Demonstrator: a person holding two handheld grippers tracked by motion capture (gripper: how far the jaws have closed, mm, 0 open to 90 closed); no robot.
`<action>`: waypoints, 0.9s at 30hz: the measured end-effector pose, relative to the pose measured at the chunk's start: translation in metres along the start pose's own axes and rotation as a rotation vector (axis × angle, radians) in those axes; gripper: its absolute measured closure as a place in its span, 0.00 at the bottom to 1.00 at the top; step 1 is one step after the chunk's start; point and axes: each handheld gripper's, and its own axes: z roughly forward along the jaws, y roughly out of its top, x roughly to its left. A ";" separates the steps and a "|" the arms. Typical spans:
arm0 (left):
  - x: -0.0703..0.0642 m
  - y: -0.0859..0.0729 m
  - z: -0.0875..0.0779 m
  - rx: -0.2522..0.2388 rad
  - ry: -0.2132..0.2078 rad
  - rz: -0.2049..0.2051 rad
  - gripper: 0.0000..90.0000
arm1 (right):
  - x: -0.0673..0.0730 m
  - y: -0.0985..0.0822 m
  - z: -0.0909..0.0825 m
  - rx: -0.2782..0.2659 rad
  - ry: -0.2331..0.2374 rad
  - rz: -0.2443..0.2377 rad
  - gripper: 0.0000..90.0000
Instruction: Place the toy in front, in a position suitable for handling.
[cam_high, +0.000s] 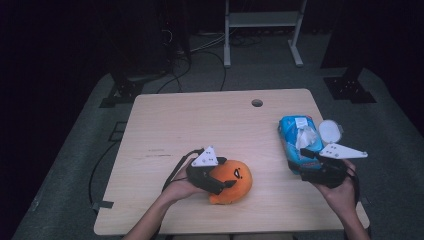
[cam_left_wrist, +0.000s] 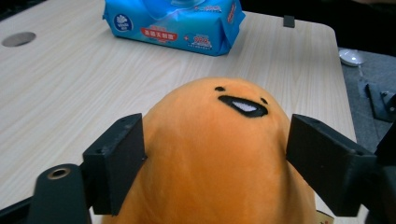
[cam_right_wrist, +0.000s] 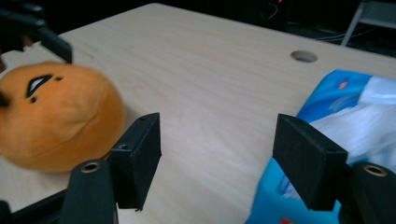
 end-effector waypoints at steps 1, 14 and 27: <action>-0.001 -0.001 -0.006 -0.011 0.007 0.002 0.18 | -0.006 0.007 -0.001 -0.017 -0.018 -0.004 0.35; 0.000 -0.021 -0.020 -0.019 0.038 0.000 0.17 | -0.048 0.039 0.007 -0.024 -0.137 0.009 0.35; 0.004 -0.031 -0.014 -0.016 0.026 -0.042 0.16 | -0.076 0.026 0.047 0.102 -0.200 0.071 0.34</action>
